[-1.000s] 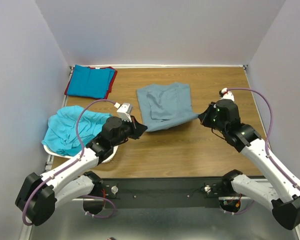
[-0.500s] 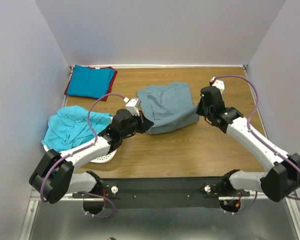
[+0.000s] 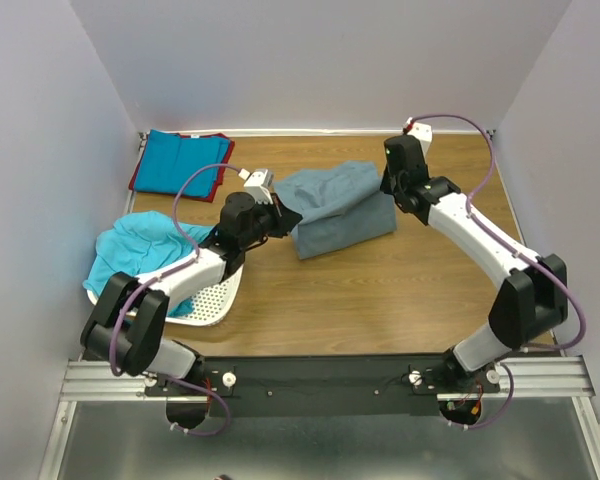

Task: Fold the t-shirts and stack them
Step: Fold the tshirt

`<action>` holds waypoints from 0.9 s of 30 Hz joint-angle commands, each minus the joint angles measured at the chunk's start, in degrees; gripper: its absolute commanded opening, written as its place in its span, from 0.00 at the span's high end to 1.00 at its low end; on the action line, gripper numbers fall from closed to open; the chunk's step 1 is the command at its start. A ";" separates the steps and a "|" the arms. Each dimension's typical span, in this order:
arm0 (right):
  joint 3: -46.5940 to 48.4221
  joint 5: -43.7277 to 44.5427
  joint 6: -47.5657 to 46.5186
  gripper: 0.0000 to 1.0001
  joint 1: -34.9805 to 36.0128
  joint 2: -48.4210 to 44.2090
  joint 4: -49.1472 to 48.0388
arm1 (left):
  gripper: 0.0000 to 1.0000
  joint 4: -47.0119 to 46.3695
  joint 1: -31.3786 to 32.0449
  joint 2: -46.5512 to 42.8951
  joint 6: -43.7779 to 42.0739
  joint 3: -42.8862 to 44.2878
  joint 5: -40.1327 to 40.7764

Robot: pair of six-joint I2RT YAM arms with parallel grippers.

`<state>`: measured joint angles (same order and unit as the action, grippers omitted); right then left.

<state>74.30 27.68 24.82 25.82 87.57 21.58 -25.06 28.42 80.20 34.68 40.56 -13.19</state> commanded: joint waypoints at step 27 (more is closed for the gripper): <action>31.77 -1.84 -7.59 1.00 -5.17 38.36 -3.57 | 1.00 -9.74 -13.57 27.54 0.83 16.56 -12.12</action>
<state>101.69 25.21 18.98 21.85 121.51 19.33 -32.95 16.78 105.82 35.03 55.11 -23.99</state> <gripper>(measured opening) 0.008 0.009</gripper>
